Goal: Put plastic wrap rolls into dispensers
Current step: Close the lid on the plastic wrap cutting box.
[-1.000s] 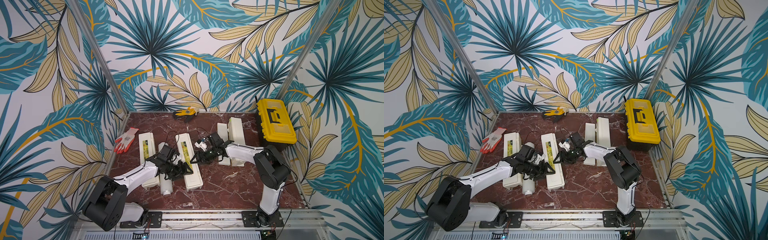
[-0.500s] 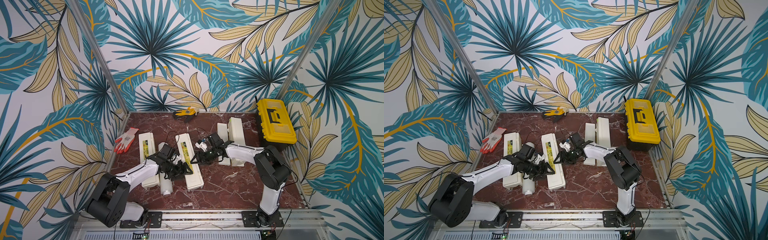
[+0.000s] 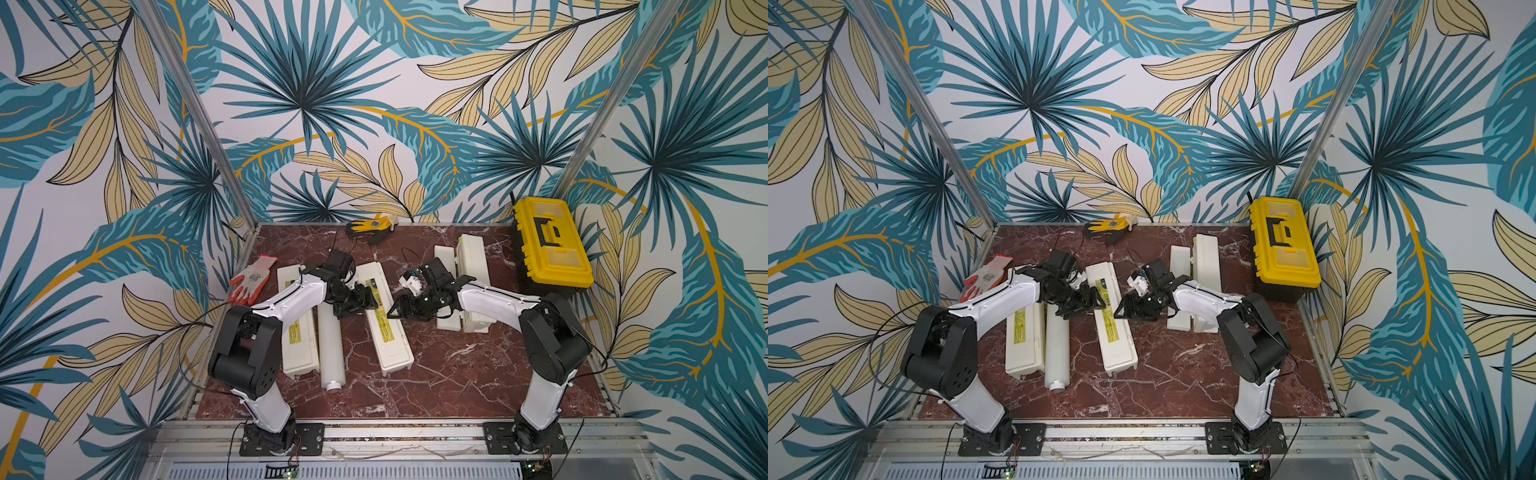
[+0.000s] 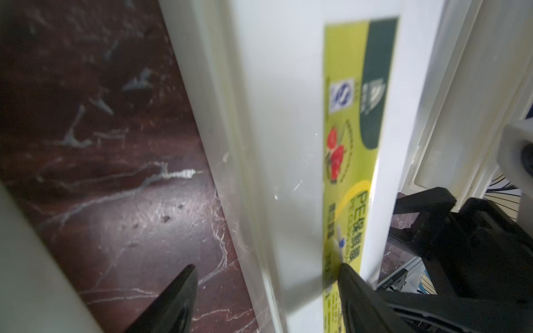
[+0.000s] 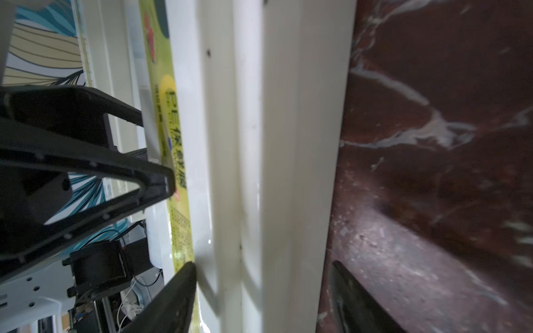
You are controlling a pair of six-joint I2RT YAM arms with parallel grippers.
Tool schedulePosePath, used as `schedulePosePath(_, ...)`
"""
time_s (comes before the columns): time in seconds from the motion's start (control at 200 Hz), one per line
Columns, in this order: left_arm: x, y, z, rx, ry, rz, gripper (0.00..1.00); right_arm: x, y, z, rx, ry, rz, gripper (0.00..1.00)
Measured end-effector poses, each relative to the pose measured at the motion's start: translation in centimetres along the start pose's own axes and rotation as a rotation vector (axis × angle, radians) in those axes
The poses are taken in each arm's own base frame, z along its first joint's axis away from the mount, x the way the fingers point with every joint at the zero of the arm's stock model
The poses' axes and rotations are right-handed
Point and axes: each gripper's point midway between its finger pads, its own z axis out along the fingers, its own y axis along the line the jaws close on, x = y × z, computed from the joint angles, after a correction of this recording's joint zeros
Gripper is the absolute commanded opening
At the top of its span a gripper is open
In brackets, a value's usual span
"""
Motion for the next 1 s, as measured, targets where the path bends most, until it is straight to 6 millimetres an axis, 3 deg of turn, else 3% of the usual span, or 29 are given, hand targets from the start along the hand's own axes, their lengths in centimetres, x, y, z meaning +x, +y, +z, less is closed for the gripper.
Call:
schedulePosePath(0.19,-3.4,-1.3,0.7,0.019,-0.027,0.081,0.65,-5.5,-0.2,-1.9,-0.003,-0.120,-0.014,0.86)
schedulePosePath(0.486,-5.0,-3.6,2.3,0.115,0.019,0.168,0.60,-11.8,-2.4,-0.8,-0.052,-0.215,0.037,0.88)
schedulePosePath(0.721,-4.6,-5.5,3.4,0.163,0.036,0.255,0.63,-14.1,-3.1,0.7,-0.052,-0.215,0.057,0.84)
schedulePosePath(0.866,-4.3,-5.0,3.3,0.157,0.043,0.232,0.73,-14.6,-3.8,1.5,-0.049,-0.184,0.089,0.69)
schedulePosePath(0.996,-4.5,-3.9,2.5,0.124,0.032,0.195,0.76,-14.7,-3.7,1.1,-0.061,-0.173,0.091,0.59)
